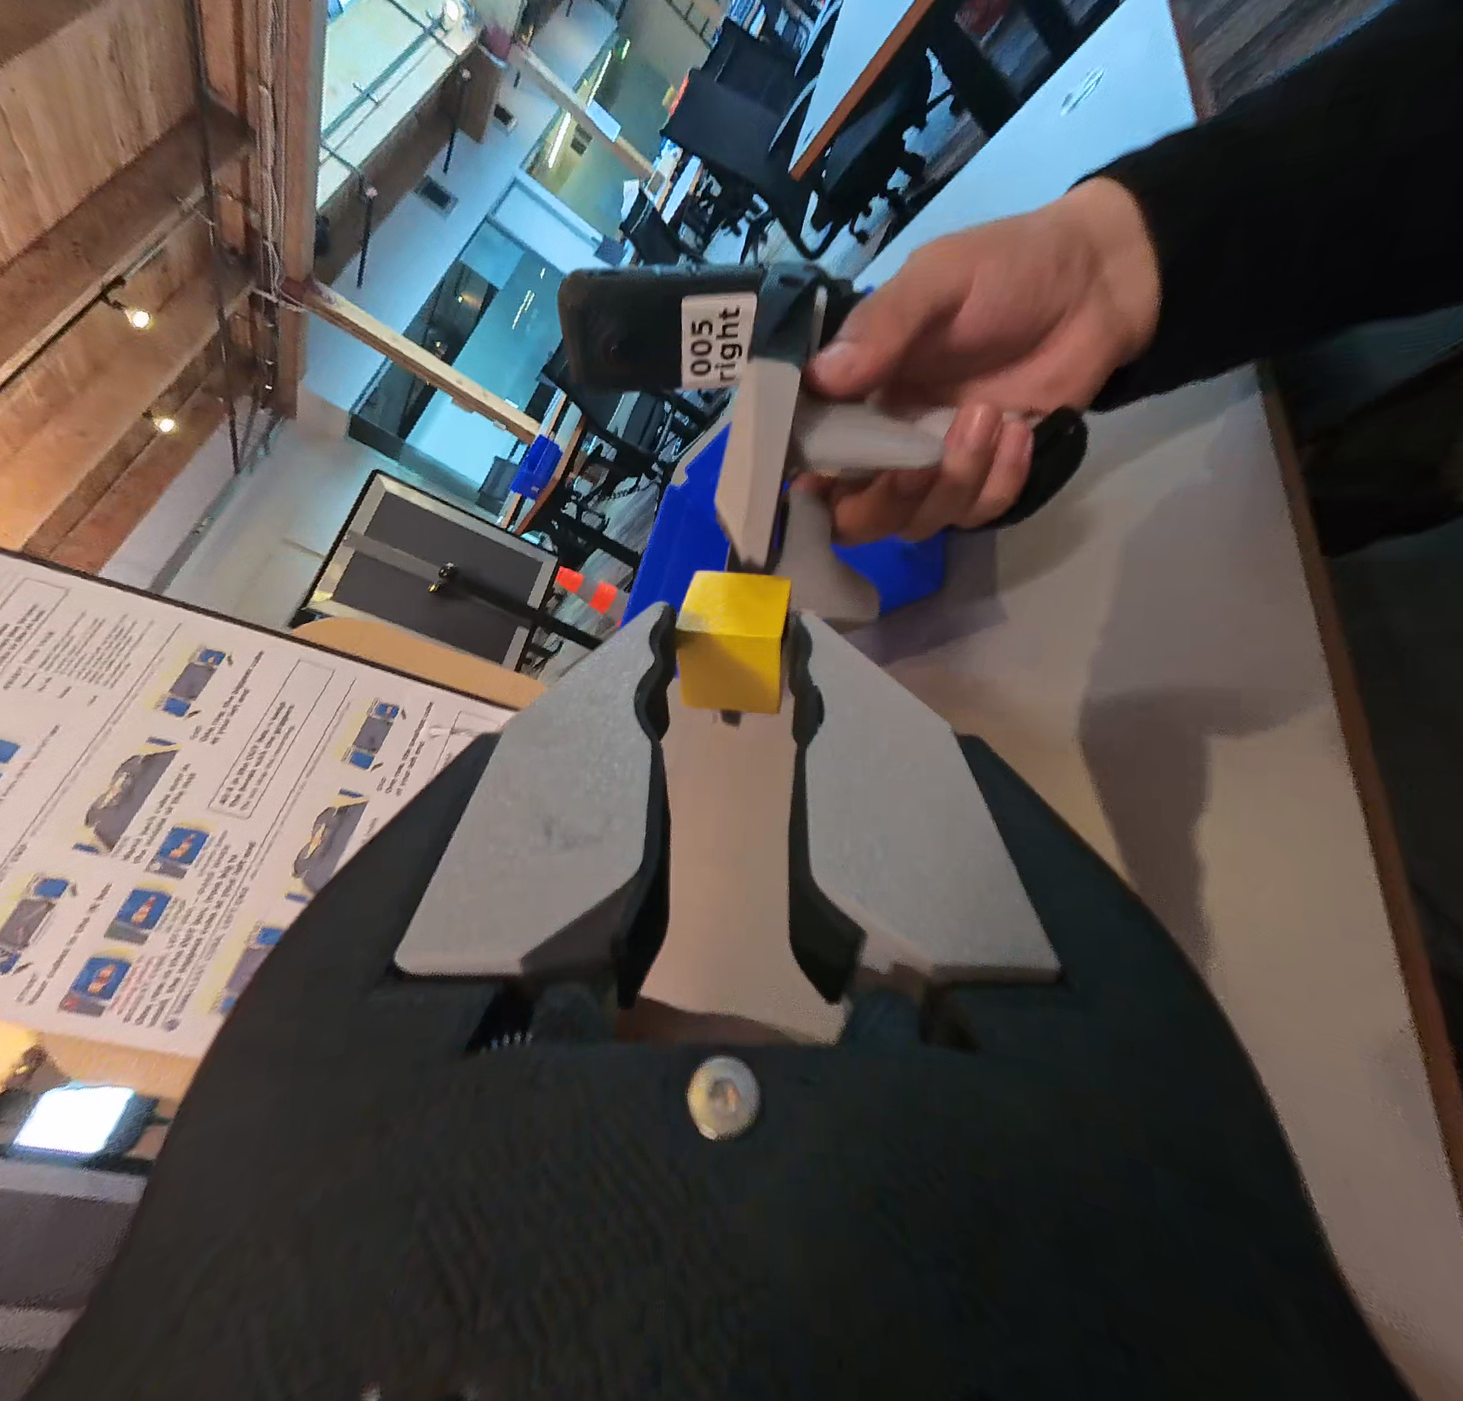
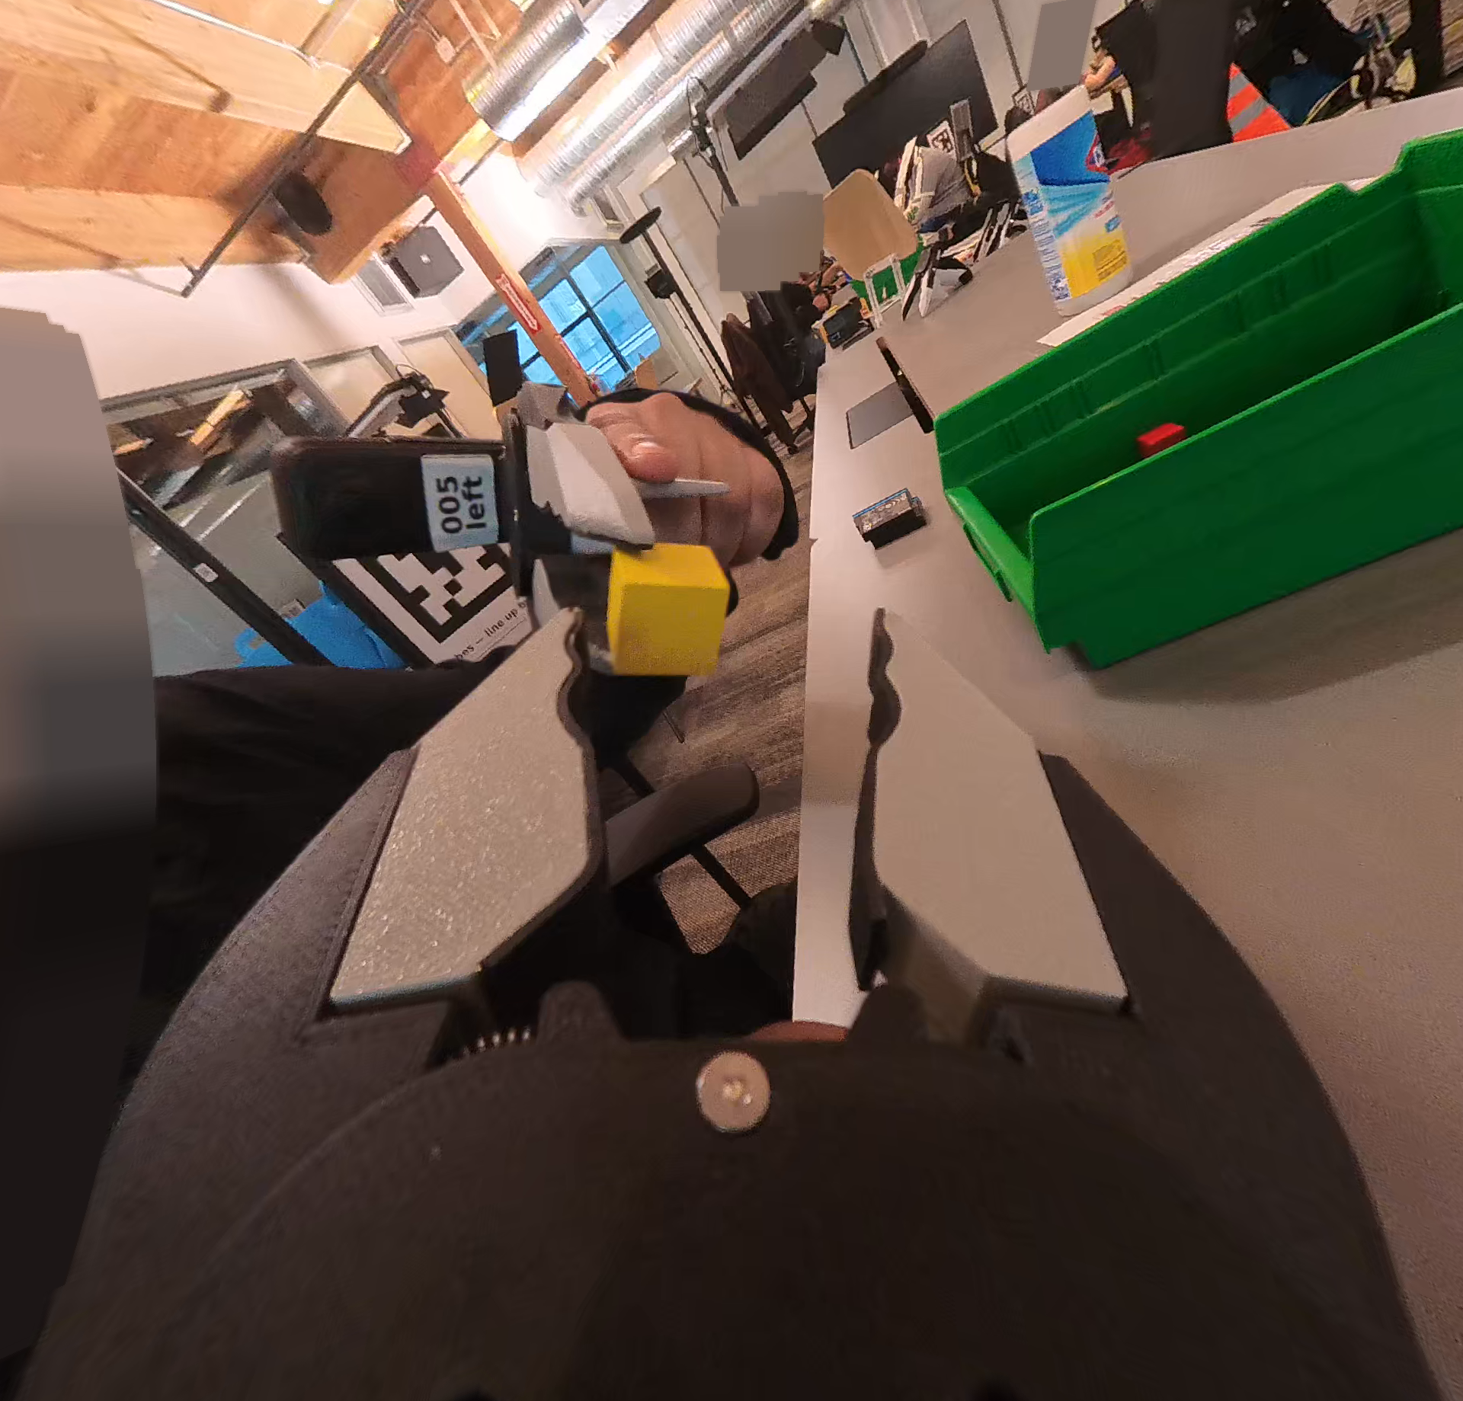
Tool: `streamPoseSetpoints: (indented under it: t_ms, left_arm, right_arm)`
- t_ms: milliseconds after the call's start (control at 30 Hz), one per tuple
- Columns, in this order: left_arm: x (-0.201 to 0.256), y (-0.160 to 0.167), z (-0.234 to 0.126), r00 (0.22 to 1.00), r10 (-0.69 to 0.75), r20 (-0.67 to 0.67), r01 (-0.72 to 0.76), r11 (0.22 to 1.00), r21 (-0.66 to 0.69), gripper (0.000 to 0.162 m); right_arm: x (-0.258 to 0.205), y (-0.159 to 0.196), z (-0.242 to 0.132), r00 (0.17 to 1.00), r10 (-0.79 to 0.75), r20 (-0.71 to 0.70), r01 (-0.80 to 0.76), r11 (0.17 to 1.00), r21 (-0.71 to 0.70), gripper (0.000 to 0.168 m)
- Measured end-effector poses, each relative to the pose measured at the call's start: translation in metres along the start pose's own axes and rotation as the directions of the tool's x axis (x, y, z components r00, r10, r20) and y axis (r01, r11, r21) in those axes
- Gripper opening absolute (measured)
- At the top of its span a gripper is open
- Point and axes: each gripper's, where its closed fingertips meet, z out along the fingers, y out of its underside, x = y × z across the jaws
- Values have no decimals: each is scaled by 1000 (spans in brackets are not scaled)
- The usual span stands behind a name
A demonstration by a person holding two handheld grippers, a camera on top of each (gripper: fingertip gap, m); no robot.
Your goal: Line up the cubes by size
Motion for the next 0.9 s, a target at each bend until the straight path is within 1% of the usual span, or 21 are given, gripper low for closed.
streamPoseSetpoints:
  t_ms: [67,100,133,167,200,300,367,400,467,500,567,600,667,700,767,800,833,900]
  left_arm:
    - [2,-4,3,1000,-31,-2,31,999,28,26]
    - [5,-3,5,999,-40,-9,40,999,30,25]
    - [6,-1,7,999,-40,-9,40,999,23,25]
    - [6,2,8,999,-36,-1,36,999,18,25]
    - [7,5,9,999,-41,2,41,999,7,25]
    - [9,19,11,993,-117,-2,117,992,-37,25]
    - [7,25,9,988,-152,23,153,987,-43,25]
    - [6,28,6,985,-170,37,171,984,-42,23]
    - [0,35,-3,976,-195,98,199,979,-35,9]
    - [-1,39,-9,972,-201,119,206,978,-38,8]
    - [-1,55,-22,960,-239,149,251,965,-71,7]
    - [1,65,-29,951,-266,157,283,954,-97,7]
    - [9,86,-44,927,-342,151,364,919,-154,8]
    - [12,95,-52,910,-383,158,407,896,-176,9]
    - [13,114,-67,874,-440,205,478,855,-202,9]
    - [14,122,-73,860,-460,221,503,838,-214,9]
    - [15,129,-79,849,-472,238,521,825,-221,9]
    - [17,139,-87,832,-489,263,546,806,-228,9]
  right_arm:
    - [-4,3,5,1000,-3,31,3,1000,-5,58]
    - [-8,2,6,998,-1,60,1,1000,0,47]
    - [-13,1,6,996,-6,86,5,1000,13,31]
    - [-12,-1,5,997,-10,79,8,1000,26,27]
    - [-8,-1,4,998,-16,54,15,999,29,26]
    - [5,3,3,999,-31,-44,31,999,6,26]
    - [8,2,2,996,-47,-70,47,999,2,26]
    - [9,1,0,996,-52,-74,52,999,-1,25]
    - [11,-4,-11,992,-75,-104,74,997,-8,25]
    - [14,-9,-20,985,-103,-142,102,995,-14,25]
    - [24,-26,-53,940,-209,-271,203,978,-49,26]
    - [33,-34,-76,889,-281,-361,261,960,-104,26]
    - [58,-45,-131,740,-427,-520,326,904,-277,26]
    - [72,-48,-158,667,-498,-555,329,864,-381,26]
    - [99,-47,-206,567,-620,-542,296,767,-569,26]
    - [116,-42,-230,523,-669,-529,248,713,-656,26]
    - [131,-33,-250,503,-704,-501,175,651,-739,26]
    - [151,-6,-277,536,-741,-405,51,507,-860,26]
